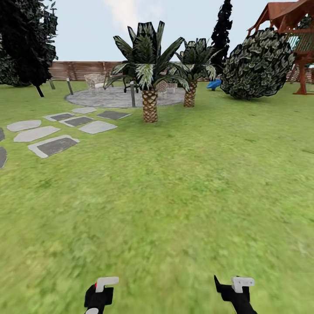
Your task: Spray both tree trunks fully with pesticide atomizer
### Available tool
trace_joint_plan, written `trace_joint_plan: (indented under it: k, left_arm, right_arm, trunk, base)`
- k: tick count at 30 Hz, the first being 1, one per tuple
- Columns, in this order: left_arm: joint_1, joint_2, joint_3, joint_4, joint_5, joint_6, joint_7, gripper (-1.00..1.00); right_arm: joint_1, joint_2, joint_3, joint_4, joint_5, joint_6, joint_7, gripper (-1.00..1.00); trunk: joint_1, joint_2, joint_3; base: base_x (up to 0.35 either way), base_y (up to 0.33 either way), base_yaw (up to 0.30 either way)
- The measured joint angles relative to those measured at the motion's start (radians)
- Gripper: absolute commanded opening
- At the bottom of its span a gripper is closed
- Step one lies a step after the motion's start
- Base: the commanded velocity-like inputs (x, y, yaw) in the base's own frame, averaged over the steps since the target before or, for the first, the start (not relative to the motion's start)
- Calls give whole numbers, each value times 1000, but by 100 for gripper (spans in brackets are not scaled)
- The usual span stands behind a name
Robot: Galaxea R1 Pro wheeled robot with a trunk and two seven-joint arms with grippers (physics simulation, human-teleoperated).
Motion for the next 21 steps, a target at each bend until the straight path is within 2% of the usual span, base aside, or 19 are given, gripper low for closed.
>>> trace_joint_plan:
  k: [21]
  left_arm:
    - [0, 0, 0, 0, 0, 0, 0, -100]
  right_arm:
    - [0, 0, 0, 0, 0, 0, 0, 100]
  trunk:
    - [0, 0, -20]
  base:
    - [0, -279, -259]
